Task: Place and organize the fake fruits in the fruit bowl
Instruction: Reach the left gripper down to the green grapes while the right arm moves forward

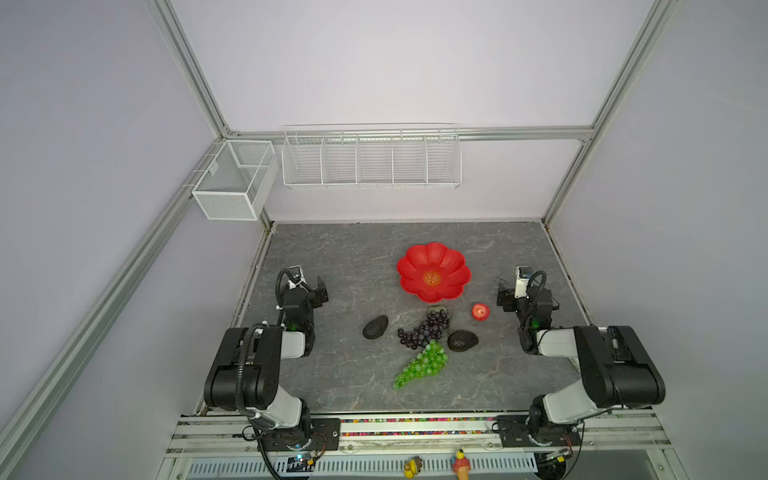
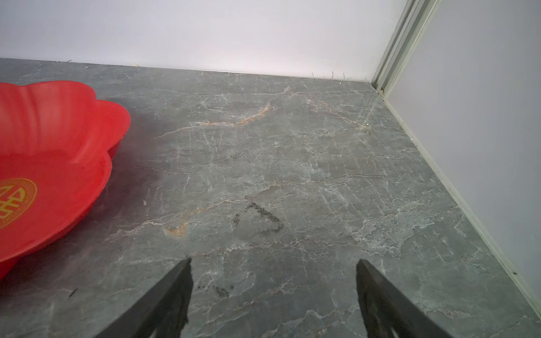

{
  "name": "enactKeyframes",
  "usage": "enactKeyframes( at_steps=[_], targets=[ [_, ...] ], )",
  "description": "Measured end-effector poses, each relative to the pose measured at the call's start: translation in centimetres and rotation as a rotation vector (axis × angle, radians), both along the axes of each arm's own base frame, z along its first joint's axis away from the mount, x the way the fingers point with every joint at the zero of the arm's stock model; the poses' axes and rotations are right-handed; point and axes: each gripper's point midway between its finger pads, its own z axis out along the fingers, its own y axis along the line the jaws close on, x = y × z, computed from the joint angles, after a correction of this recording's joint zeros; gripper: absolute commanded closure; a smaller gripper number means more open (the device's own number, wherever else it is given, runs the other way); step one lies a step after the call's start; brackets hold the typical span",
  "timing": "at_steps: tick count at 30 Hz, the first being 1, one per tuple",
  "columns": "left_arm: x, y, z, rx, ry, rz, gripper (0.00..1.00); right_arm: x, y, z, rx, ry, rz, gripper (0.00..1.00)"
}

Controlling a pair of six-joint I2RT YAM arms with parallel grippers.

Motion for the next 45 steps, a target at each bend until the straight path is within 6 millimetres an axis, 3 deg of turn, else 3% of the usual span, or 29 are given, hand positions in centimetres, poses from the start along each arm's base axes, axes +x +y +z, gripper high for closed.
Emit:
enactKeyframes(
  at_steps=[27,30,32,34,37,39,41,45],
  targets=[
    [-0.1,0.0,0.2,0.0,-0.004,0.0,0.0,-0.1,-0.1,0.2,-0.003,0.001,-0.012,0.12],
    [-1.0,0.3,1.8,-0.001,-0.01,0.025,0.01,-1.2,-0.1,2.3,-0.009,0.0,-0.041,0.12],
    [-1.6,0.3,4.5,-0.022,-0.024,0.032,0.04,-1.7,0.1,5.6,0.011,-0.046,-0.05,0.12],
    [-1.6,-0.5,8.5,-0.057,-0.06,0.012,0.05,-2.1,0.5,9.6,0.055,-0.104,-0.045,0.12],
    [-2.1,-4.2,13.9,-0.105,-0.121,-0.097,0.07,-3.2,2.8,13.9,0.127,-0.132,0.033,0.12],
    [-3.3,-8.8,14.9,-0.132,-0.108,-0.242,0.08,-4.6,5.5,14.7,0.17,-0.104,0.121,0.12],
    [-5.0,-13.8,13.9,-0.148,-0.043,-0.405,0.1,-6.7,8.6,14.0,0.212,-0.037,0.225,0.12],
    [-10.1,-22.9,9.4,-0.143,0.153,-0.726,0.12,-11.9,13.6,10.5,0.272,0.12,0.399,0.12]
  ],
)
